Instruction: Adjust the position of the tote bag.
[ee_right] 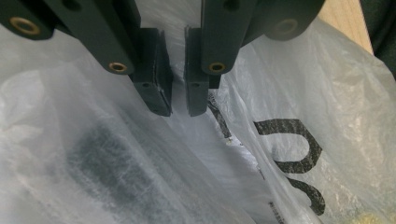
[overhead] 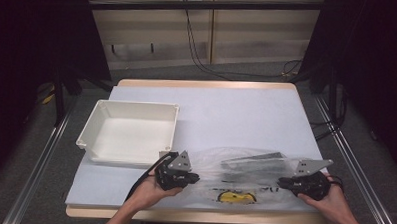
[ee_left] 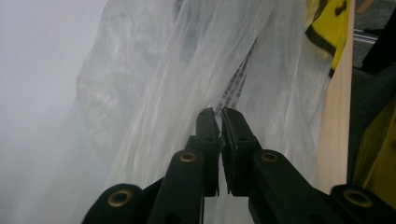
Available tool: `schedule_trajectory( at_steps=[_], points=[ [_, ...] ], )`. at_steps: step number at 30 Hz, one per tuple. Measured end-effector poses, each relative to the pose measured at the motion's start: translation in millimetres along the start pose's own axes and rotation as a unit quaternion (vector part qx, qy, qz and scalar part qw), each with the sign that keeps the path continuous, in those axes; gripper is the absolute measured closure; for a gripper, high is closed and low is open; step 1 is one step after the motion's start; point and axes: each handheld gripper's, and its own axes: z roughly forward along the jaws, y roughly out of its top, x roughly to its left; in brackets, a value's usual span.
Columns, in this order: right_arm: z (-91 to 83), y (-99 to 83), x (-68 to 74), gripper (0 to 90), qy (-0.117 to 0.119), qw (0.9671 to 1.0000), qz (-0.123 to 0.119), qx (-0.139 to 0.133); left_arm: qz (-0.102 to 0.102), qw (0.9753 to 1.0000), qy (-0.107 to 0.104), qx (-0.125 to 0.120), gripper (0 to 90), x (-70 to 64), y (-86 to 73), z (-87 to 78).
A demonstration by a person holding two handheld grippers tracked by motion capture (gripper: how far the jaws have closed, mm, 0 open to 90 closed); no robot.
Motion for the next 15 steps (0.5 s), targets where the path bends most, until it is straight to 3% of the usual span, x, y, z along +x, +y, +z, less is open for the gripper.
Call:
schedule_trajectory(
  at_steps=[3,6,8,9,12,15],
  points=[
    [0.9,0.6,-1.2,80.5,-0.004,1.0,0.0,-0.002,0.002,1.0,0.002,-0.005,80.6,0.7,8.1,4.6],
    [0.9,0.6,-0.5,80.6,-0.032,0.9994,-0.001,-0.01,0.013,0.9999,0.005,0.001,79.0,3.5,13.1,6.7],
    [-3.0,1.2,-1.7,80.6,-0.046,0.9987,0.005,-0.021,-0.006,0.9999,0.013,-0.008,76.7,3.7,13.0,7.9],
    [-6.0,1.8,-2.7,80.3,-0.053,0.9982,0.01,-0.026,-0.001,0.9999,0.016,-0.003,75.9,6.1,13.4,6.7],
    [-13.4,4.9,-8.1,79.5,-0.075,0.9963,0.012,-0.04,-0.017,0.9995,0.021,-0.018,72.9,9.3,13.8,7.8],
    [-14.2,8.0,-12.8,76.6,-0.09,0.9949,0.008,-0.044,-0.018,0.9991,0.031,-0.023,70.7,11.9,18.1,9.1]
  ],
)
